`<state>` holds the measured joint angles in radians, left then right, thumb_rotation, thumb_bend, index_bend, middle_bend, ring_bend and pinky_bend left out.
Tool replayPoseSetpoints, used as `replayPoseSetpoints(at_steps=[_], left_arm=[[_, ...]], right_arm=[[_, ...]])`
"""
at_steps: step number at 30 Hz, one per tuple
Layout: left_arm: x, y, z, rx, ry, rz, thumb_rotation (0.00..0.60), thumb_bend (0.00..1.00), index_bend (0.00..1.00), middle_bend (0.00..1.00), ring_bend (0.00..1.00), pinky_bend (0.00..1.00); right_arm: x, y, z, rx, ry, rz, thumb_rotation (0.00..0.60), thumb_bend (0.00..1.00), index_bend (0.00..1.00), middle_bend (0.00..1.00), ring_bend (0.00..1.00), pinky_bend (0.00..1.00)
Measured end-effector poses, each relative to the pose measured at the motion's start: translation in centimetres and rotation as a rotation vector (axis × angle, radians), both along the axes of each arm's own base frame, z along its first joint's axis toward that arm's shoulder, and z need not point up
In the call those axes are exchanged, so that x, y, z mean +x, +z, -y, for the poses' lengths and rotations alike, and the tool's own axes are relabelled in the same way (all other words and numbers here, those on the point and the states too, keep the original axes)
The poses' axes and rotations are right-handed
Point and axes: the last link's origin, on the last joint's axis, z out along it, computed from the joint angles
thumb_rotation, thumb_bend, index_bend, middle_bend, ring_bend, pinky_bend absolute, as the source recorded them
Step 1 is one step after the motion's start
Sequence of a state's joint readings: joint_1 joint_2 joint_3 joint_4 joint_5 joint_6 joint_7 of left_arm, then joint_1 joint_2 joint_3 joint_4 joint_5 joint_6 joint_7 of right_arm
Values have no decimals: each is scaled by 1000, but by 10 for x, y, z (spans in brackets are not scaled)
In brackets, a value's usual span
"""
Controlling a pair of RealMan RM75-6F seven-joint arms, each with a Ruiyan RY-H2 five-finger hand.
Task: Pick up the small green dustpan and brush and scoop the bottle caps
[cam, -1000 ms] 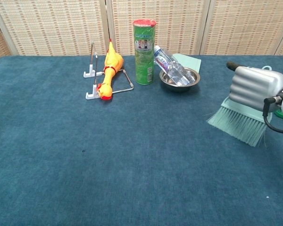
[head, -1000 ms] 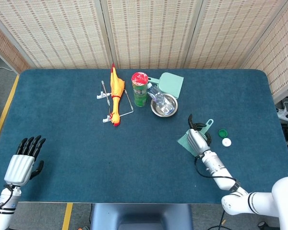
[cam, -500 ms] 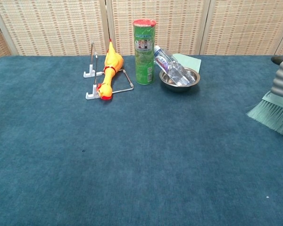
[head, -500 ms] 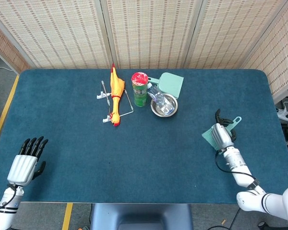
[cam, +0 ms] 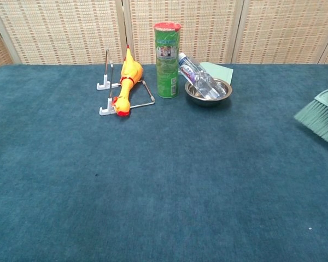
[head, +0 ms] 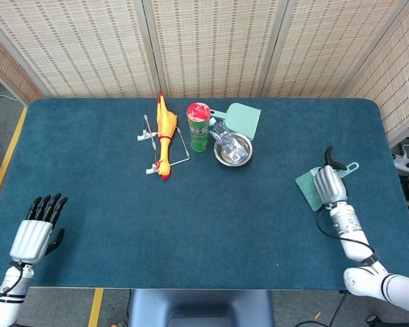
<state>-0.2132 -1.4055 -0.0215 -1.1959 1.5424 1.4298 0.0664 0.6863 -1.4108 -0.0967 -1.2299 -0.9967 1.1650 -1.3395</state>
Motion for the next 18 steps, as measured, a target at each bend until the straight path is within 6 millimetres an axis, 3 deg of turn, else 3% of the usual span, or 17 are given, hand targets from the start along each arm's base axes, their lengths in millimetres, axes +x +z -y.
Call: replayPoseSetpoints(at_steps=[5,9,12,16,18], left_arm=[[1,0,0,-5,-3,2,600,459,0,0,0,62],[1,1,1,-2,-5,5,600,459,0,0,0,62],[0,3,2,3,-5,10,600,459,0,0,0,62],[-1,5,1,5,-1,15,600,459,0,0,0,62],[-1,5,1,4,-1,15,600,459,0,0,0,62]], right_arm=[[22,-7,-12,11,4,333,600,387,903,820,512,139],[40,-23,-35,54,-49,676,600,388,903,824,512,149],[47,-42,-59,104,-83,833,600,389,862,824,512,160],[41,-60,-81,147,-121,849,600,384,585,711,459,168],[37,-63,-83,139,-138,828,600,369,370,545,391,168]])
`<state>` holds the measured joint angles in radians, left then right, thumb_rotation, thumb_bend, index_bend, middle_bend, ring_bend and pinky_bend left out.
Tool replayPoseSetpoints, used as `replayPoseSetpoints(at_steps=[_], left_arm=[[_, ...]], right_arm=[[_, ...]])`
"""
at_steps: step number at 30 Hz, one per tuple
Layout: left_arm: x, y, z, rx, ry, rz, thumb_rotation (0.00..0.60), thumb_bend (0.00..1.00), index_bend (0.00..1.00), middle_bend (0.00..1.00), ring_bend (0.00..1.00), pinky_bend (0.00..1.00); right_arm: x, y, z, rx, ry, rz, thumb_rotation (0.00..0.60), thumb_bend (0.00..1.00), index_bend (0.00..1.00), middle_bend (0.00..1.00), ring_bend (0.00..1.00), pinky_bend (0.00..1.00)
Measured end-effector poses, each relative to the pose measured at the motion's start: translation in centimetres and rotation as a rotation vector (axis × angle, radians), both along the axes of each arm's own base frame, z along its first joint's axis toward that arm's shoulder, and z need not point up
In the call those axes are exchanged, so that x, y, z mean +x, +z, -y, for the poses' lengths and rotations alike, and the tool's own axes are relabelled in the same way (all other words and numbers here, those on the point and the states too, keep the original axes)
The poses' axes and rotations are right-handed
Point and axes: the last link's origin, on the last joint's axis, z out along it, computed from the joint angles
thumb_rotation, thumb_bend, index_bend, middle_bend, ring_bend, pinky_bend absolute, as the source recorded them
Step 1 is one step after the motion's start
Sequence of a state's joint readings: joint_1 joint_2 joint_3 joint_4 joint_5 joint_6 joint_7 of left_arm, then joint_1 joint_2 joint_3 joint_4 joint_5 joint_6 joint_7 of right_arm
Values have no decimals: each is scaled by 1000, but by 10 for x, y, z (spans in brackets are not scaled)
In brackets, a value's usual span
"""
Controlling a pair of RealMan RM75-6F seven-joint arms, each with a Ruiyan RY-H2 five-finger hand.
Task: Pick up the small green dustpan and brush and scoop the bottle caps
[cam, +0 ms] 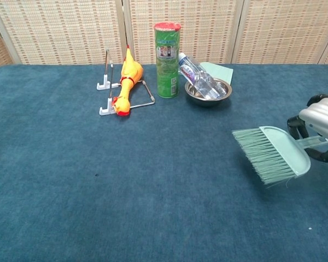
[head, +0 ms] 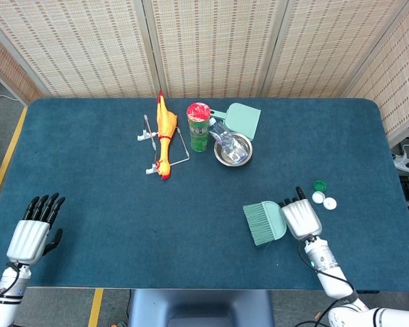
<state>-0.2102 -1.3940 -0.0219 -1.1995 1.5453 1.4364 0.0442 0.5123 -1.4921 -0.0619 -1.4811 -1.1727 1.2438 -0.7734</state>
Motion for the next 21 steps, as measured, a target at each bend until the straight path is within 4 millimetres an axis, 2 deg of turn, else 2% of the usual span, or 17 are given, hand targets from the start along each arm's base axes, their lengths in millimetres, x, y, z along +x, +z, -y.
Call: replayPoseSetpoints(at_steps=[2,4,6,8,11,14,21], left_arm=[[0,0,0,-1,1,1,600,458,0,0,0,62],[0,0,-1,1,3,1,600,458,0,0,0,62],[0,0,-1,1,4,1,600,459,0,0,0,62],[-1,-1,0,-2,5,0,600,459,0,0,0,63],[0,0,0,0,1,2,600,458,0,0,0,62],[2,2,1,12,-10,6,600,459,0,0,0,63],[9,7,5,57,-60,29,600,457,0,0,0,61]], right_arm=[[-6,-4,-5,7,-33,-2,600,342,149,363,307,160],[-13,-7,-10,16,-68,-3,600,302,33,226,224,135],[-17,-7,-13,16,-87,-8,600,244,0,96,137,96],[-20,-8,-17,18,-105,-7,600,205,0,24,92,61],[-22,-4,-22,21,-129,18,600,177,0,0,27,10],[-24,5,-25,-12,-143,54,600,169,0,0,0,0],[-30,43,-42,-238,-118,139,600,168,0,0,0,0]])
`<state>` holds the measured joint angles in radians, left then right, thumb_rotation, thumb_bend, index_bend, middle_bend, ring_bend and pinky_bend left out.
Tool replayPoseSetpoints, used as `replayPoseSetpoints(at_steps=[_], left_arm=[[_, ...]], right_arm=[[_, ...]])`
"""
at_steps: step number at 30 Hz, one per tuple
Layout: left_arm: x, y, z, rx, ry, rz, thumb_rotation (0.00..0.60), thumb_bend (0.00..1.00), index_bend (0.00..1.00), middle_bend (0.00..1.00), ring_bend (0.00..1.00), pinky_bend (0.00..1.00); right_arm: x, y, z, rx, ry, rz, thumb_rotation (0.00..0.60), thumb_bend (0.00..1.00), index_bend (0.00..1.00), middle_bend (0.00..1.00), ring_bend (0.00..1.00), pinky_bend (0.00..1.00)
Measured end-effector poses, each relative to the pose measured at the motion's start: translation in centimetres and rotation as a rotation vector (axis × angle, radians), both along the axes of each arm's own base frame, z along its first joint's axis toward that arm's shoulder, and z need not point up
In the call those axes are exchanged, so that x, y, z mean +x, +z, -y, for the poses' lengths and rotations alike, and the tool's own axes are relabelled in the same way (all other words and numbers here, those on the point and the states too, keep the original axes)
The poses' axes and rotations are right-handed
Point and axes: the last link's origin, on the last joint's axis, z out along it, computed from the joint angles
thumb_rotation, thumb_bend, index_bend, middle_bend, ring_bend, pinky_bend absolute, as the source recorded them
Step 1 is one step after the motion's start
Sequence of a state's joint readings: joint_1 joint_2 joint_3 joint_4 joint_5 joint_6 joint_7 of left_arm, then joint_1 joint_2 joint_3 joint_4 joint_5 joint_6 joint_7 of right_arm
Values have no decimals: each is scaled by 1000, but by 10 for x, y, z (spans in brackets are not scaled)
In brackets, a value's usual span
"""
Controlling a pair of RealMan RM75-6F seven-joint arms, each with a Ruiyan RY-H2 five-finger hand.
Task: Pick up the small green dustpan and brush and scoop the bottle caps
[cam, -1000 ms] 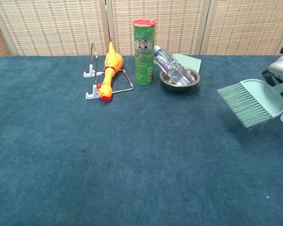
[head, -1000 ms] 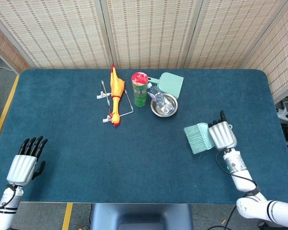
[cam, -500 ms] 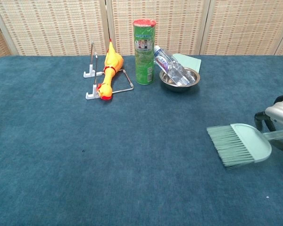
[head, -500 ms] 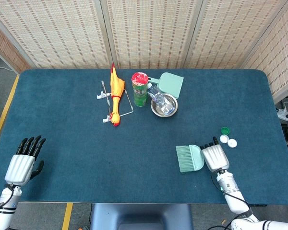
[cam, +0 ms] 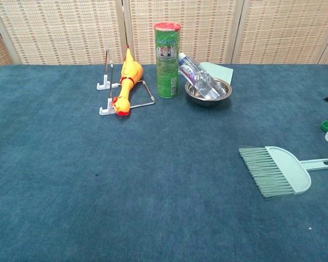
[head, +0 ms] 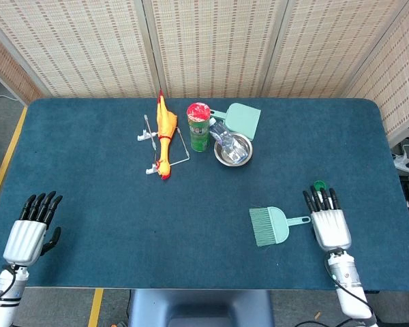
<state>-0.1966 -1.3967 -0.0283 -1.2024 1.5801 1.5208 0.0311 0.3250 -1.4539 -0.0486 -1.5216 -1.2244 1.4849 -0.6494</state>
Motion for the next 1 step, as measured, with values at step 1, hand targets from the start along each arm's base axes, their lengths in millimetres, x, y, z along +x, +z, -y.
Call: replayPoseSetpoints(at_steps=[1], left_arm=[[1,0,1,6,-11,0,600,457,0,0,0,60]], right_arm=[[-2,4,-2,-25,-1,20,600,168,0,0,0,0]])
